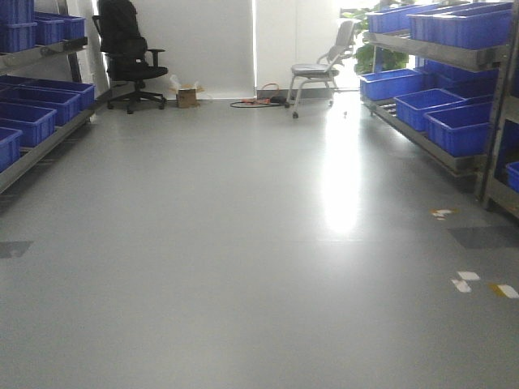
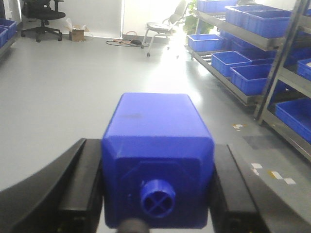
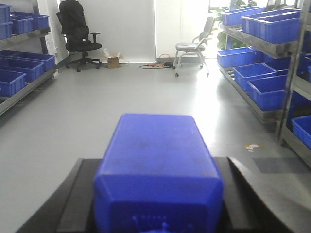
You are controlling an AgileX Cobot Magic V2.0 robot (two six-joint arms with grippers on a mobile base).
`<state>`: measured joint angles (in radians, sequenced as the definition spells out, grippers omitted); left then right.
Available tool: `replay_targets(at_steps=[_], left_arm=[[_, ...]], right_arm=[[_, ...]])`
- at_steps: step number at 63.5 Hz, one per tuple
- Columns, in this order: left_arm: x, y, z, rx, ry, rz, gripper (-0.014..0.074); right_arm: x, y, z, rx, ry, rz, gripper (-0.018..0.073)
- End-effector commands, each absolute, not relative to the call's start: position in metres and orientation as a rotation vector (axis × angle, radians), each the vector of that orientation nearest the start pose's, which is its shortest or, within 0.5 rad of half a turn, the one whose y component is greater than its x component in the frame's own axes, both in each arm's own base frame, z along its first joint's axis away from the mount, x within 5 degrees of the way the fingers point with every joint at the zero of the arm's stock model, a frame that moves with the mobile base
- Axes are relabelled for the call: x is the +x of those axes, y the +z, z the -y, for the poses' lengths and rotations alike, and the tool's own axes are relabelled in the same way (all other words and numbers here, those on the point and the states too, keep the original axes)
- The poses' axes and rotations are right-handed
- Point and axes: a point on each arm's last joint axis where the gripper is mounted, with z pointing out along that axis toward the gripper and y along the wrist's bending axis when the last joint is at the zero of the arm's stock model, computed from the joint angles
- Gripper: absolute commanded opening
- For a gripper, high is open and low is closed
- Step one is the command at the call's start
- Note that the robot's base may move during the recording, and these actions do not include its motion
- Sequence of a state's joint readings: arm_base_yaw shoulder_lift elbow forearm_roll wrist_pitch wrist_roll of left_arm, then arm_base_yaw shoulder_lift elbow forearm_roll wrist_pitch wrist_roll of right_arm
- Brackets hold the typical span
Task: Pick and sort blue part to right shelf
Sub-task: 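Drive the base up to the shelf of blue bins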
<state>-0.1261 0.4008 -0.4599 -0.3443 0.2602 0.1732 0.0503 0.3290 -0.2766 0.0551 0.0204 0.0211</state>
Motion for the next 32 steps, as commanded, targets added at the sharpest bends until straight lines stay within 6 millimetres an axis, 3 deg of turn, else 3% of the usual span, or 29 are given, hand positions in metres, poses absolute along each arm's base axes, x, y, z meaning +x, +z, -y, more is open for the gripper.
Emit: replay_targets(at_steps=[1,32], left_arm=[[0.0887,0.3355,0.0166,0.012,-0.278,-1.566,0.0386],[0.0887,0.3355,0.0166,0.012,-0.278,-1.566,0.0386]], right_arm=[[0.0854,0.3009,-0.0033,0.018,0.084,-1.441,0.0425],[0.0854,0.3009,-0.0033,0.018,0.084,-1.441,0.0425]])
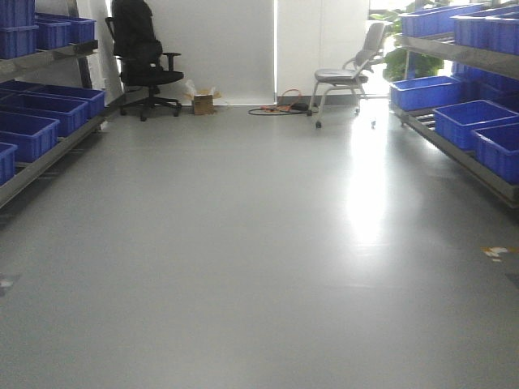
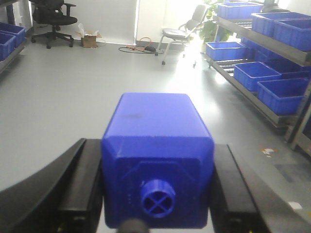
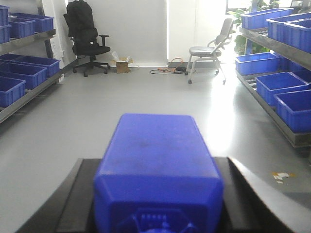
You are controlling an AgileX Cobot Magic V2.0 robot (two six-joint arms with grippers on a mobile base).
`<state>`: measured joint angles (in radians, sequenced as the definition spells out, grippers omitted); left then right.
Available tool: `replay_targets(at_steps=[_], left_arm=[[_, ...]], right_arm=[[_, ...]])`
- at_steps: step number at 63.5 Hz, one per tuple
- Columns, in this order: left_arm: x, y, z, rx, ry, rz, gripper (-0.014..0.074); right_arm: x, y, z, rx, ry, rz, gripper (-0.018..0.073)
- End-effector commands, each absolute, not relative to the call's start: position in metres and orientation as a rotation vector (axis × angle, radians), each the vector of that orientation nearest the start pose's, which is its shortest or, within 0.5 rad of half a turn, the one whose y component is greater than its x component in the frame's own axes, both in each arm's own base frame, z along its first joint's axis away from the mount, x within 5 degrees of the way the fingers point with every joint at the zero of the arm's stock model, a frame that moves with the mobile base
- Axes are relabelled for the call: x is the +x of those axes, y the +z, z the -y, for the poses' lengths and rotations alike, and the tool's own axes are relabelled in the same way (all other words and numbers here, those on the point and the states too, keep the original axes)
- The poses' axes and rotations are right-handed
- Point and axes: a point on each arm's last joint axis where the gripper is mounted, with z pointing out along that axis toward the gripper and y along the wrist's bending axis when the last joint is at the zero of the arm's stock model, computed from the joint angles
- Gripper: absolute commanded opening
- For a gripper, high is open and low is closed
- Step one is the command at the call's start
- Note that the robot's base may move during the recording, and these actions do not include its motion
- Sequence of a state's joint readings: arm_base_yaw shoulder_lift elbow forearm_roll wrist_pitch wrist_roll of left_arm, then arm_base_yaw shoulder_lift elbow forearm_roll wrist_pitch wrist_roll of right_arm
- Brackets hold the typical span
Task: Pick and sort blue part to right shelf
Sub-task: 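Drive the base up to the shelf of blue bins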
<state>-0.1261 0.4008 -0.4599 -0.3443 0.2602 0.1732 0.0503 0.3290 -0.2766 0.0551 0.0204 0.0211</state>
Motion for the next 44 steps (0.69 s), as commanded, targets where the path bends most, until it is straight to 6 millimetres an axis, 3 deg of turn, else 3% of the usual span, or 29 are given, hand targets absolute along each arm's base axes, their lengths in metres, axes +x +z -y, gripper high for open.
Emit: replay_targets(at_steps=[1,44], left_arm=[[0.0887,0.3355,0.0166,0.012,-0.278,-1.566,0.0386],[0.0887,0.3355,0.0166,0.012,-0.278,-1.566,0.0386]], right_arm=[[0.0854,0.3009,-0.0033,0.018,0.084,-1.441,0.0425],[0.0854,0.3009,-0.0033,0.018,0.084,-1.441,0.0425]])
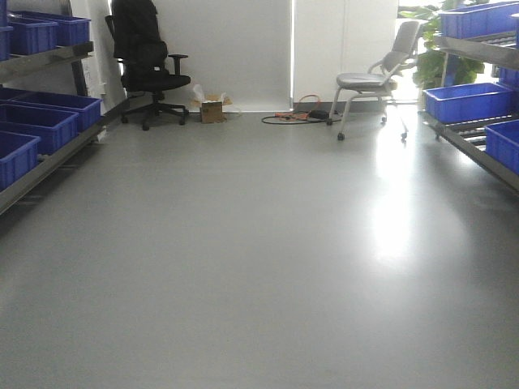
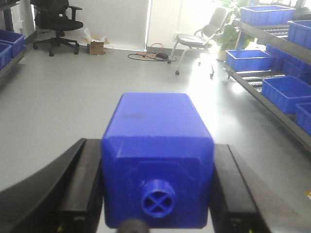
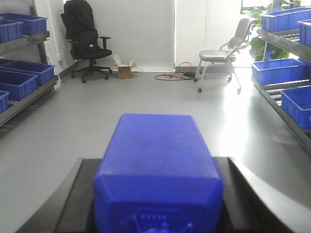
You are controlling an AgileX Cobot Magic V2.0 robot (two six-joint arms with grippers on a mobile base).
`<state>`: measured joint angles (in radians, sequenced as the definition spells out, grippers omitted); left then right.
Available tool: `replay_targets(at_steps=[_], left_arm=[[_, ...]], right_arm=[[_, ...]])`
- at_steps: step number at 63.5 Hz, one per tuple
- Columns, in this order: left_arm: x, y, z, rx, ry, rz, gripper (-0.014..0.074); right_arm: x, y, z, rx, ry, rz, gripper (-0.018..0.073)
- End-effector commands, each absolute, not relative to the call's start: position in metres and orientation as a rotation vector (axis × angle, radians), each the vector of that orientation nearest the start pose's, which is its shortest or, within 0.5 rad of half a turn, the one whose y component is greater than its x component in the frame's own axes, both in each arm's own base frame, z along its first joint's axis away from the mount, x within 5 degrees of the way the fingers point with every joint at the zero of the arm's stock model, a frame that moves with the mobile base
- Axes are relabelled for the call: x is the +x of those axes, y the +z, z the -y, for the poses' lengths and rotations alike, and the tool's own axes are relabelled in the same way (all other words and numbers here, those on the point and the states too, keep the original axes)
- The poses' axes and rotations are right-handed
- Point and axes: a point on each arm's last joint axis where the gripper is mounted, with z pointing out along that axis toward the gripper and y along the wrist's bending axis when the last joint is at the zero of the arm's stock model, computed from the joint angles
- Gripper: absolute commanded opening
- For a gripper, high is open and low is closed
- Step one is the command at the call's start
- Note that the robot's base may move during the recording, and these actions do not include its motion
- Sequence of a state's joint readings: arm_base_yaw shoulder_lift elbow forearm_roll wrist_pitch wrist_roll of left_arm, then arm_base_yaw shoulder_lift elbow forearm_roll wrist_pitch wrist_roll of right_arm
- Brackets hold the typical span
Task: Pick and sort blue part to right shelf
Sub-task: 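Drive the base up to the shelf of blue bins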
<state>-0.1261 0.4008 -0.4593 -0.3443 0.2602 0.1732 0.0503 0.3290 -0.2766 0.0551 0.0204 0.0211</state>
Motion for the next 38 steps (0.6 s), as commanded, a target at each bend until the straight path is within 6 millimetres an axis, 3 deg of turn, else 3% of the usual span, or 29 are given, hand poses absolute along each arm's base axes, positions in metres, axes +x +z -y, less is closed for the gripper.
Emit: replay_targets(at_steps=[1,38], left_arm=[[0.0887,0.3355,0.0166,0.012,-0.278,-1.566,0.0386],[0.0887,0.3355,0.0166,0.012,-0.278,-1.566,0.0386]], right_arm=[[0.0854,0.3009,-0.0033,0.018,0.084,-1.441,0.0425],[0.0854,0.3009,-0.0033,0.018,0.084,-1.441,0.0425]])
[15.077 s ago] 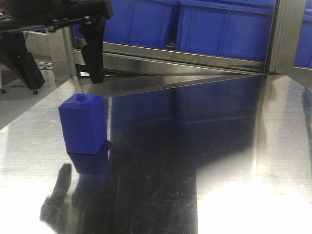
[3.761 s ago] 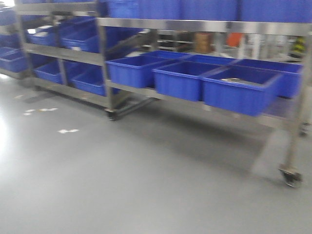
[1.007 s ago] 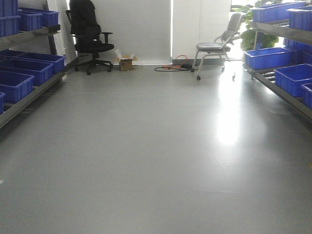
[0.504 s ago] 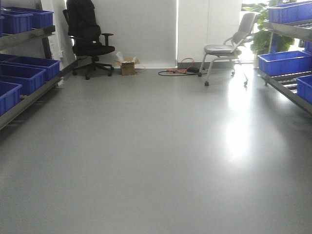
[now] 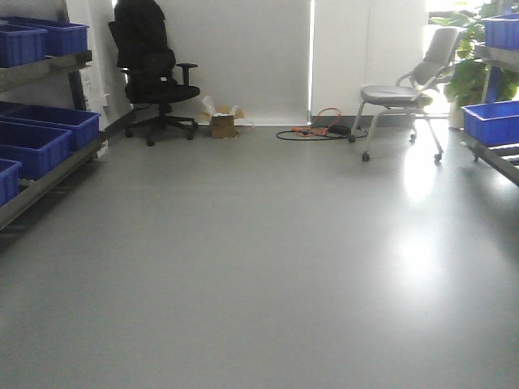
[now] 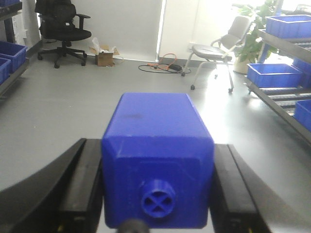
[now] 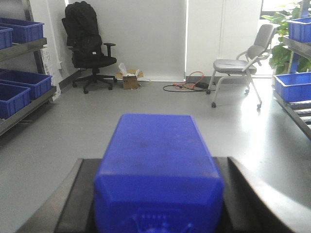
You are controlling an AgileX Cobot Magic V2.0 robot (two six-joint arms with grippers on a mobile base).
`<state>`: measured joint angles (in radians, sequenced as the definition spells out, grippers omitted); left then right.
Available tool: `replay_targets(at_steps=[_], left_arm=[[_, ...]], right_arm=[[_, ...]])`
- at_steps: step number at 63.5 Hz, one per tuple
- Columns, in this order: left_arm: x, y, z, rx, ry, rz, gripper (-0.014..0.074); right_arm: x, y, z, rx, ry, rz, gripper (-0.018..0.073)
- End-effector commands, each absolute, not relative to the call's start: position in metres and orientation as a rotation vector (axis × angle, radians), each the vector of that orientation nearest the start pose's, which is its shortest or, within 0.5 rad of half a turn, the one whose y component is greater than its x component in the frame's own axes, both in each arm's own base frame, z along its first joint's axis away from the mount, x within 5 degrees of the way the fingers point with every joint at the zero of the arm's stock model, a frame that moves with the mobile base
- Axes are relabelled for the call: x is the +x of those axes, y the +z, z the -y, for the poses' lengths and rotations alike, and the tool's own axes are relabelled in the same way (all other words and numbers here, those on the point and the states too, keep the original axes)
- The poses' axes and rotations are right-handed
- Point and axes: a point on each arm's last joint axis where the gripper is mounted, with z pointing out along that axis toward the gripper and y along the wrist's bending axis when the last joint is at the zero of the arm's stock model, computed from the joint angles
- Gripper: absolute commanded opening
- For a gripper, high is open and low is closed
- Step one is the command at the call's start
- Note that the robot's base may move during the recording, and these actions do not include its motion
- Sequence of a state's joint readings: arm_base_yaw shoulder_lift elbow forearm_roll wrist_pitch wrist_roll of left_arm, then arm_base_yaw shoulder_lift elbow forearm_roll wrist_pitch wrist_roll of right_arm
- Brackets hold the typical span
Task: Pick and sort blue part to right shelf
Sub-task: 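Drive the base up to the shelf of blue bins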
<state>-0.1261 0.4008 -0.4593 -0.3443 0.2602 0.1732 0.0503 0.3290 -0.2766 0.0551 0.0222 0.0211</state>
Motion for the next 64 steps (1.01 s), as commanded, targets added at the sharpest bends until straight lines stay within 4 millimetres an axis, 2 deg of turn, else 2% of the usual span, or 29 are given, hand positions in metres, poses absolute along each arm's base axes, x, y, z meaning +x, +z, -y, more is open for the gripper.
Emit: replay_targets(at_steps=[1,64], left_arm=[[0.0887,0.3355,0.0166,0.012,-0.278,-1.566,0.0386],[0.0887,0.3355,0.0166,0.012,-0.278,-1.566,0.0386]], right_arm=[[0.0854,0.3009,-0.0033,0.018,0.084,-1.441,0.0425],[0.0854,0.3009,-0.0033,0.018,0.084,-1.441,0.0425]])
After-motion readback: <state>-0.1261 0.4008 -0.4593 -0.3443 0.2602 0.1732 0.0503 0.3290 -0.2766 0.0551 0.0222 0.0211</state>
